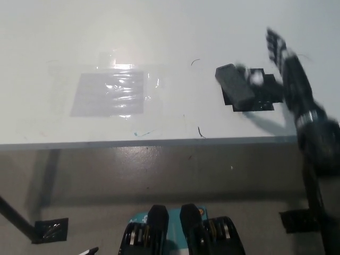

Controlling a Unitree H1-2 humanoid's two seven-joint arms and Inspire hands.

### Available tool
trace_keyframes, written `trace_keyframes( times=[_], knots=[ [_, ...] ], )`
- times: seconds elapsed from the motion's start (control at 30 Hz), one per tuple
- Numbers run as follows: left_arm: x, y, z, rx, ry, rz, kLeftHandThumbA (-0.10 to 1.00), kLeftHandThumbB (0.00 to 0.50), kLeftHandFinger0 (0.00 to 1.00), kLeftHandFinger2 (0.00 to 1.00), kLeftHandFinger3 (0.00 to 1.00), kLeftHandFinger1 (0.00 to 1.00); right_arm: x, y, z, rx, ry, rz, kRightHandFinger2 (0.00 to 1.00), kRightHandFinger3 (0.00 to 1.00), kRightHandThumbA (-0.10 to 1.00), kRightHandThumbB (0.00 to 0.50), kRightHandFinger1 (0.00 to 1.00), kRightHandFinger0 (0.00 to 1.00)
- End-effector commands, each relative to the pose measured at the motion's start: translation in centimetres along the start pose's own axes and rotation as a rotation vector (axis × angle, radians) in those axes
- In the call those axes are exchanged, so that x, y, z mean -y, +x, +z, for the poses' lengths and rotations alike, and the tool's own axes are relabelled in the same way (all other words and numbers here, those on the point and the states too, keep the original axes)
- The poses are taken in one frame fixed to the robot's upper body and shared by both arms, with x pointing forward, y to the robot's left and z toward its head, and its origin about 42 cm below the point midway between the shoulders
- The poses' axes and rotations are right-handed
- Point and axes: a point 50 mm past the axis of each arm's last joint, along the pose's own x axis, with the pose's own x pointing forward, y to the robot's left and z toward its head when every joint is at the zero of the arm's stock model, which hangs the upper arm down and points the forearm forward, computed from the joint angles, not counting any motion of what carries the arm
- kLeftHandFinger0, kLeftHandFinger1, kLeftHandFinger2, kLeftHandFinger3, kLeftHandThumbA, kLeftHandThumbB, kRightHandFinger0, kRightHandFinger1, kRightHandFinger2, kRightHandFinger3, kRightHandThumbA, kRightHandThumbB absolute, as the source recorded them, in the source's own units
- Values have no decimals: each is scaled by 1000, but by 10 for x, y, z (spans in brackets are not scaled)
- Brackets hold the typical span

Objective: A whiteboard eraser is kept on the black marked spot on the table infront of the robot and the robot uses its right hand to swipe it back and forth on the table twice to clean it

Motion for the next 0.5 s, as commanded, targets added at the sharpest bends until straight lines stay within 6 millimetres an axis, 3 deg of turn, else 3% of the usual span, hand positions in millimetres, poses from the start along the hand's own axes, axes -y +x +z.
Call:
trace_keyframes(
  times=[0.0,0.03,0.07,0.13,0.2,0.27,0.37,0.43,0.47],
  knots=[
    [-15,0,0,71,-32,11,848,356,1000,1000,1000,1000,-45,-275,154,1034,96,-101,1000,1000,957,181,1000,1000],
    [-14,2,0,71,-32,14,874,381,1000,1000,1000,1000,-46,-298,141,989,102,90,1000,1000,1000,380,1000,1000],
    [-13,2,0,72,-34,13,882,383,1000,1000,1000,1000,-42,-305,136,965,82,136,1000,1000,1000,461,1000,1000],
    [-13,4,-1,71,-35,10,895,387,1000,1000,1000,1000,-43,-320,125,812,150,202,1000,1000,1000,456,1000,1000],
    [-12,4,-1,70,-36,9,899,397,1000,1000,1000,1000,-49,-331,120,710,275,273,1000,1000,1000,400,1000,1000],
    [-13,6,0,74,-35,7,905,407,1000,1000,1000,1000,-54,-337,115,643,274,270,1000,1000,1000,498,1000,1000],
    [-14,11,2,89,-28,6,914,405,1000,1000,1000,1000,-55,-341,101,624,298,285,1000,1000,1000,500,1000,1000],
    [-17,15,3,99,-27,9,919,415,1000,1000,1000,1000,-53,-335,78,578,227,265,1000,1000,1000,422,1000,1000],
    [-17,15,4,100,-25,11,924,423,1000,1000,1000,1000,-52,-332,66,541,215,253,1000,1000,1000,414,1000,1000]
  ],
)
